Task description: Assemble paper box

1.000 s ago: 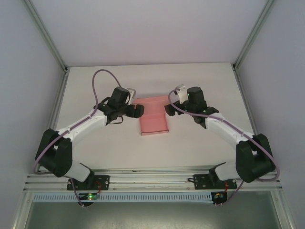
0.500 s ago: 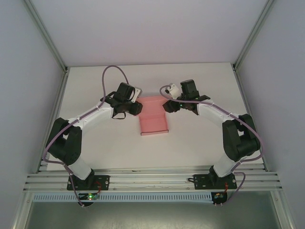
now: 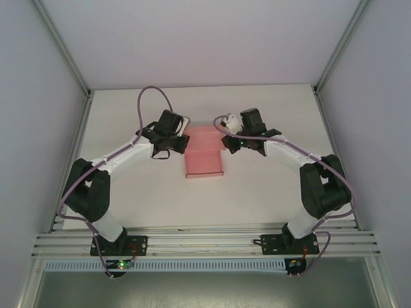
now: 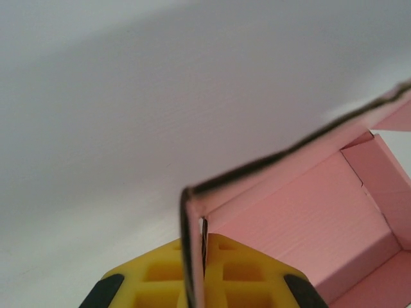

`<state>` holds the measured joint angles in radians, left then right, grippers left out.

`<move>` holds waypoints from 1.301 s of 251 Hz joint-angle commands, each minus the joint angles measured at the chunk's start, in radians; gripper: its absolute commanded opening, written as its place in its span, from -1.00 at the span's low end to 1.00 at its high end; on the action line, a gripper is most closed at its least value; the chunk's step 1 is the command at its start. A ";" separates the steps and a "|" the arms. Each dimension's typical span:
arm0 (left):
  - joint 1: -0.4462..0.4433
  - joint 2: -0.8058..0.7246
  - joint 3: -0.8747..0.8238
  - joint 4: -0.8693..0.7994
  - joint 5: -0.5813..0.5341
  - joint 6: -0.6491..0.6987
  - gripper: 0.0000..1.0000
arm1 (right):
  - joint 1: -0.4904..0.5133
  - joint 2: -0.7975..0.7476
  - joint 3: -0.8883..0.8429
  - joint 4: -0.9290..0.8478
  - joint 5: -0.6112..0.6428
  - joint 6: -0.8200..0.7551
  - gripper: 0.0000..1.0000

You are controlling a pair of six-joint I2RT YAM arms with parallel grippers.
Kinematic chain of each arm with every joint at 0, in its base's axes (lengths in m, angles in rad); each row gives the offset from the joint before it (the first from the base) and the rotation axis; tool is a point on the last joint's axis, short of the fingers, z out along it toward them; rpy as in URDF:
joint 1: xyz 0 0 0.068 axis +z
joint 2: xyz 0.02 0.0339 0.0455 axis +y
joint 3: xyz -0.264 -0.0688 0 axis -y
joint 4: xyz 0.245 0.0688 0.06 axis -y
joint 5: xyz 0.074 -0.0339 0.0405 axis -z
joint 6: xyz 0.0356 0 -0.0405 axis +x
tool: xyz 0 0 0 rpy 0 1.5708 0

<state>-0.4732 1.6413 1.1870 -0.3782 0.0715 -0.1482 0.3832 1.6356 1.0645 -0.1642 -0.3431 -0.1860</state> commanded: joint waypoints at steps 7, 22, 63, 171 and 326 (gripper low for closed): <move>-0.027 -0.005 0.020 -0.034 -0.166 -0.125 -1.00 | 0.025 -0.067 -0.047 0.069 0.136 0.100 -0.95; -0.030 -0.007 0.015 -0.018 -0.183 -0.202 -1.00 | 0.044 -0.088 -0.069 0.105 0.193 0.169 -0.96; -0.077 -0.017 -0.033 0.051 -0.354 -0.457 -1.00 | 0.091 -0.143 -0.182 0.306 0.331 0.466 -1.00; -0.139 -0.088 -0.138 0.234 -0.467 -0.719 -1.00 | 0.200 -0.161 -0.261 0.498 0.466 0.758 -1.00; -0.170 -0.083 -0.326 0.640 -0.321 -0.612 -1.00 | 0.247 -0.059 -0.405 0.671 0.514 0.731 -1.00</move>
<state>-0.6228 1.5555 0.8787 0.0959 -0.2630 -0.7647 0.6117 1.5509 0.7063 0.4690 0.1341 0.5285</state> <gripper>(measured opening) 0.052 0.050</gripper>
